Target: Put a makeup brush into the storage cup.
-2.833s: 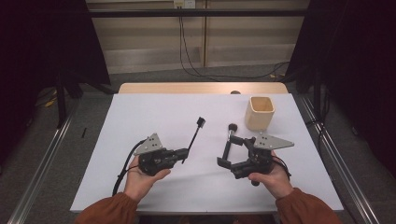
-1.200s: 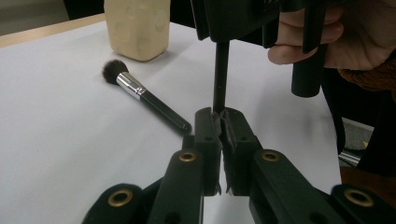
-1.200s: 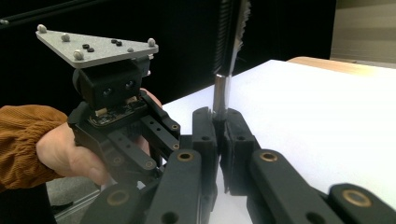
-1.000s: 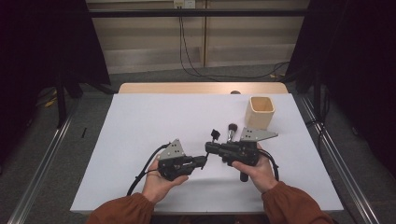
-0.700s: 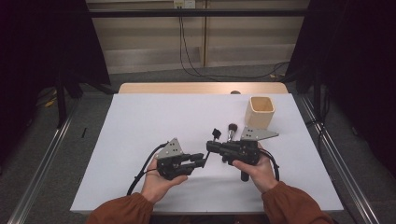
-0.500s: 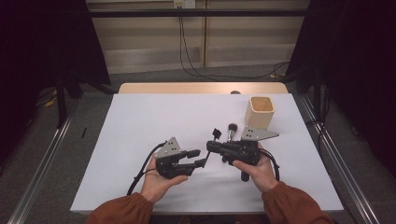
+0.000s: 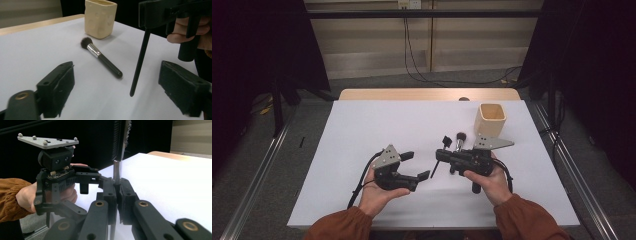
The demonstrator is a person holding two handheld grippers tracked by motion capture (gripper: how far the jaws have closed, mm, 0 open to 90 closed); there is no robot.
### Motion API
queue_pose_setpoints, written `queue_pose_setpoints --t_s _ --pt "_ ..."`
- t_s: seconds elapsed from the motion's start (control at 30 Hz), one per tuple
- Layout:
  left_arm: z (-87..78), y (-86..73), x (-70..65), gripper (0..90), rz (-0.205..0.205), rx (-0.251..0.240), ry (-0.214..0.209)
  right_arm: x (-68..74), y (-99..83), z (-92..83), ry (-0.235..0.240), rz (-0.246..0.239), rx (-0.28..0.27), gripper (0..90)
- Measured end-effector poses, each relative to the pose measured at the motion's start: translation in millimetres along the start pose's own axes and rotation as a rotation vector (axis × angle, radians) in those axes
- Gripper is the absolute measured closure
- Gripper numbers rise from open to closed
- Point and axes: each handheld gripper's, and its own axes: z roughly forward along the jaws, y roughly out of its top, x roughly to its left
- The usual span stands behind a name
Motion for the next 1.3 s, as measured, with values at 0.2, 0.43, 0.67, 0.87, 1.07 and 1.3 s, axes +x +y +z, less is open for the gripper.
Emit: queue_pose_setpoints --t_s 0.2,0.43,0.67,0.87,1.07,1.3 --pt "-5.2 1.4 0.6 5.2 -0.011 -0.008 0.014 -0.8 1.4 -2.6 -0.005 0.0 -0.004 86.0" --pt "-15.6 0.2 -0.6 3.1 -0.01 -0.044 0.014 -3.0 3.4 -8.5 -0.021 0.003 -0.012 86.0" --pt "-26.9 0.6 1.0 3.2 0.013 -0.07 0.033 -8.1 8.8 -16.6 -0.037 0.003 -0.03 85.9" --pt "-38.1 -5.2 7.3 2.6 -0.025 -0.087 0.077 -14.5 14.7 -26.6 -0.062 0.002 -0.045 85.9" --pt "-51.6 -7.4 12.6 2.1 -0.023 -0.084 0.125 -21.8 18.0 -37.2 -0.094 0.002 -0.054 86.0" --pt "-67.3 -10.8 17.8 1.8 -0.024 -0.093 0.164 -28.4 20.4 -44.0 -0.13 -0.016 -0.035 86.0"
